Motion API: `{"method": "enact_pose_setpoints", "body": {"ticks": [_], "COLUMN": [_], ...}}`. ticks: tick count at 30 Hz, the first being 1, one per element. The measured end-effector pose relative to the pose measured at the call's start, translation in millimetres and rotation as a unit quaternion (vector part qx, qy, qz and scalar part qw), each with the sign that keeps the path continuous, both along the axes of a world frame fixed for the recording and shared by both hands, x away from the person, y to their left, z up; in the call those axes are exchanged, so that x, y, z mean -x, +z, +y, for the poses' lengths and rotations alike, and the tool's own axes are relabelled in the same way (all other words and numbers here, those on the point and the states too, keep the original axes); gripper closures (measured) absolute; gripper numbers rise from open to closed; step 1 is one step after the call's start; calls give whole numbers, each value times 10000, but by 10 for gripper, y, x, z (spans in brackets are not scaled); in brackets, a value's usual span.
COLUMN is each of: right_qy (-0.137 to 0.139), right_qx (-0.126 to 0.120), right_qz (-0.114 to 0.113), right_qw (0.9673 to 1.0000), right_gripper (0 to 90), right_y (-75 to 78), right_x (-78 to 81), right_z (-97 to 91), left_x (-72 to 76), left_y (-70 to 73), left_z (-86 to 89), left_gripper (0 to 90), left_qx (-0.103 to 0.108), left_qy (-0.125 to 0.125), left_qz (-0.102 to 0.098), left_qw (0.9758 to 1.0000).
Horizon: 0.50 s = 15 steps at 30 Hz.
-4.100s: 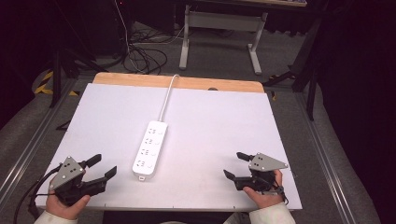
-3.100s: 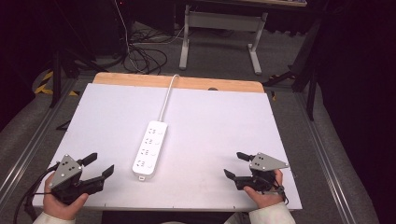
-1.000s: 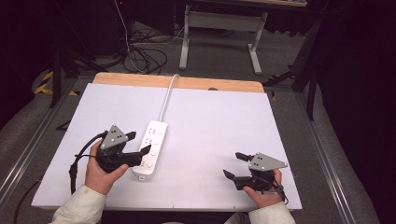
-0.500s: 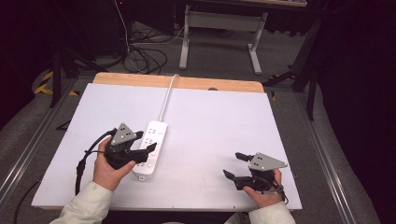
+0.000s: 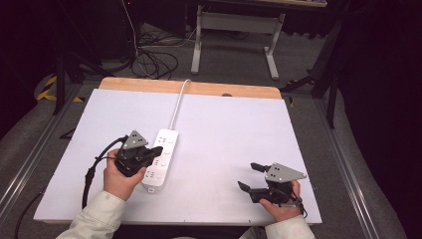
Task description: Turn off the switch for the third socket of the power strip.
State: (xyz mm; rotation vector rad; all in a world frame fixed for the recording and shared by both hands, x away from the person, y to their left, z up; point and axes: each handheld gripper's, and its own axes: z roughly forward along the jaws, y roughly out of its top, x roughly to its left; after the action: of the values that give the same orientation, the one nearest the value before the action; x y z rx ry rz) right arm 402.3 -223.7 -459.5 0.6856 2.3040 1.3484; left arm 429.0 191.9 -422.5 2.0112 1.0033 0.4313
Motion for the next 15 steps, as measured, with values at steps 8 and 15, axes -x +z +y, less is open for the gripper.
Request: {"method": "enact_pose_setpoints", "body": {"ticks": [8,15], "right_qy": [39,51], "right_qx": [15,-1], "right_qz": [21,15], "right_qw": [10000,10000], "right_gripper": [244,245], "right_y": [-2,-1], "right_x": [0,0], "right_z": [5,2], "left_x": [-37,-98], "left_y": [-37,-91], "left_z": [-32,-66], "left_gripper": [898,898], "left_qx": [-13,-86], "left_qy": [-80,-29], "left_qz": [216,587], "left_qw": [9997,9982]}}
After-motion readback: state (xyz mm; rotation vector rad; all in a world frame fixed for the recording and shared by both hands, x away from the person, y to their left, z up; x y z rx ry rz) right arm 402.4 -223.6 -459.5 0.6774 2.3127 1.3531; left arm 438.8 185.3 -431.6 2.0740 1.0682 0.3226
